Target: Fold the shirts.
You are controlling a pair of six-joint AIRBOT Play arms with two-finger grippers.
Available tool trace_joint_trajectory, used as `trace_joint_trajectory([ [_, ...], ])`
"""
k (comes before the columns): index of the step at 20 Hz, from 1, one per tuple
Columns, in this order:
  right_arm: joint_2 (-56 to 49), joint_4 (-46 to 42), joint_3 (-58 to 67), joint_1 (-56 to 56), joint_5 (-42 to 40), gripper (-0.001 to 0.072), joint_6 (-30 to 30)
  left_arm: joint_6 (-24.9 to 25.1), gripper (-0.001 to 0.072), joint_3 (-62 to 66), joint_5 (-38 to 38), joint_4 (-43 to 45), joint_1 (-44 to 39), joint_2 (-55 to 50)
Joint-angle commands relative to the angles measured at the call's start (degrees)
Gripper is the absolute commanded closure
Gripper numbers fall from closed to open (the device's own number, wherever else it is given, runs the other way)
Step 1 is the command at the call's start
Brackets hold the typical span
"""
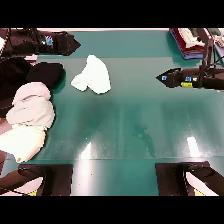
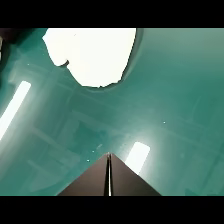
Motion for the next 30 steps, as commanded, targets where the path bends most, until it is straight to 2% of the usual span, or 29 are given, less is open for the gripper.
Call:
trace_joint_trajectory([
  [1,-0.11,0.07,-0.11,0.02,-0.09,0.0699,0.0,-0.02,0.0682,0.02,-0.04,-0.02,0.02,0.02],
  [8,-0.02,0.09,-3.39,0.02,-0.79,0.0699,0.04,0.0,0.0682,0.07,0.11,-0.09,0.02,0.04],
  [10,-0.02,0.07,-3.43,0.02,-1.49,0.0699,-0.09,0.02,0.0682,0.07,2.21,-0.39,0.02,0.04],
  [12,-0.5,0.07,-3.43,0.07,-9.77,0.0699,-0.13,0.09,0.0681,0.04,4.7,-0.07,0.02,0.02],
  [13,-1.03,0.94,-2.89,0.04,-12.28,0.0699,0.2,0.68,0.0653,0.02,5.75,0.26,0.02,-0.24],
  [14,-1.6,1.75,-1.81,-0.28,-12.11,0.0699,0.68,2.91,0.0345,-0.04,6.51,0.24,0.02,-0.83],
  [15,-2.1,2.1,-0.44,-0.72,-11.63,0.07,0.7,3.21,0.0089,-0.09,6.45,0.33,0.02,-2.03],
  [18,-2.38,2.03,3.58,-0.81,-10.82,0.0699,0.7,3.56,0.0088,-0.11,4.37,0.42,0.02,-10.27],
  [24,-2.34,2.01,10.97,-0.76,-10.23,0.0699,0.7,3.67,0.0087,-0.11,5.42,-0.63,0.02,-31.87],
  [29,-2.36,1.99,12.81,-0.76,-10.32,0.0699,0.7,3.65,0.0089,-0.04,6.29,-3.93,0.02,-37.22],
  [30,-2.38,1.99,12.81,-0.76,-10.23,0.0699,0.7,3.63,0.0135,0.61,5.79,-4.11,0.02,-37.0],
])
